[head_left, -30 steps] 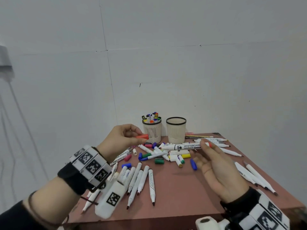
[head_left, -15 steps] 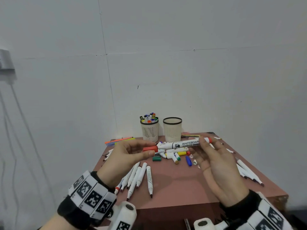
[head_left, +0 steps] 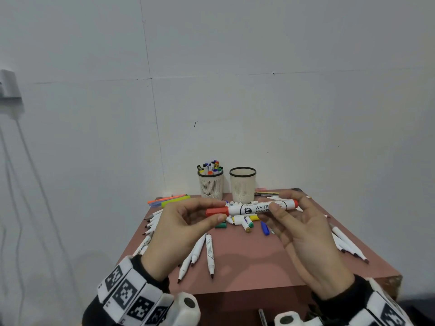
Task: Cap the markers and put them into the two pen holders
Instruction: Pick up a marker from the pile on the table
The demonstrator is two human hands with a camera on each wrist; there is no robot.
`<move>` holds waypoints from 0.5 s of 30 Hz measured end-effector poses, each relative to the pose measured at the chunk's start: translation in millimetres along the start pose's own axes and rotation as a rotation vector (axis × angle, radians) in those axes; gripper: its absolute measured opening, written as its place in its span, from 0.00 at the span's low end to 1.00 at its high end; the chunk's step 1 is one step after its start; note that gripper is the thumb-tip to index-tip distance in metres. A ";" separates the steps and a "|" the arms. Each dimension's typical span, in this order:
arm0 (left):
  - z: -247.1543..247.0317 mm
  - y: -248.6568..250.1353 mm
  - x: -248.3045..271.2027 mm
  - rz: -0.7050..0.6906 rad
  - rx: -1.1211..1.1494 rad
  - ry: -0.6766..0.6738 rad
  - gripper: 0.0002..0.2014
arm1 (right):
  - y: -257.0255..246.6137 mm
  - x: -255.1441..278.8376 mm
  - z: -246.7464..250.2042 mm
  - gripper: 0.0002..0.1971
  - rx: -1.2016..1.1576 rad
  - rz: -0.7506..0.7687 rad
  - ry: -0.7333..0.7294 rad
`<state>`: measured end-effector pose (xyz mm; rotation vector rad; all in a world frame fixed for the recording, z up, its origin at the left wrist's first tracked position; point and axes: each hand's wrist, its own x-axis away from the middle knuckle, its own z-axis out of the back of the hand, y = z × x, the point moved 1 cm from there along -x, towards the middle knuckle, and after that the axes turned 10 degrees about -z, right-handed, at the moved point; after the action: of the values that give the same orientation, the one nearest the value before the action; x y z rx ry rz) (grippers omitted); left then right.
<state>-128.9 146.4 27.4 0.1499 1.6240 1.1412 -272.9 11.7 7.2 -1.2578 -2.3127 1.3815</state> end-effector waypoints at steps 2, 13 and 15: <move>-0.7 2.7 0.4 -0.032 -0.044 0.007 0.13 | 0.0 0.4 -0.7 0.34 0.027 0.018 -0.026; -3.5 0.2 -1.2 -0.093 -0.168 0.058 0.14 | 10.3 -4.7 -7.1 0.21 0.186 0.172 -0.005; -3.4 -2.1 -0.7 -0.084 -0.178 0.064 0.13 | 13.6 -5.5 -7.0 0.09 0.186 0.158 0.018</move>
<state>-130.5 142.9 26.1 -0.0700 1.5607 1.2290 -258.0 15.1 1.8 -1.4125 -2.0553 1.5852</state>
